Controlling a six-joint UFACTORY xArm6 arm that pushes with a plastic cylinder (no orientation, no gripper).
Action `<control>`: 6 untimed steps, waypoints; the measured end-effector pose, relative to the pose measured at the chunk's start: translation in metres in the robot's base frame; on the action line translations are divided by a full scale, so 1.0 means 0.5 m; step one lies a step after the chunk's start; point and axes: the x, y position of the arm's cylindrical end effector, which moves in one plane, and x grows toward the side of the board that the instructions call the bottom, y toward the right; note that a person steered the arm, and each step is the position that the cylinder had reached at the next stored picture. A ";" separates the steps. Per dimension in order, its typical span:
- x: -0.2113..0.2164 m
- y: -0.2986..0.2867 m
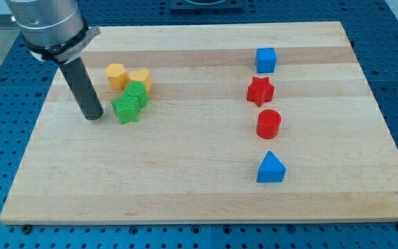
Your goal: Place the yellow hexagon on top of the yellow heart
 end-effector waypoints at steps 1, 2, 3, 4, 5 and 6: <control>0.000 0.029; 0.000 0.061; 0.001 0.087; 0.001 0.078; -0.035 0.025; -0.082 0.047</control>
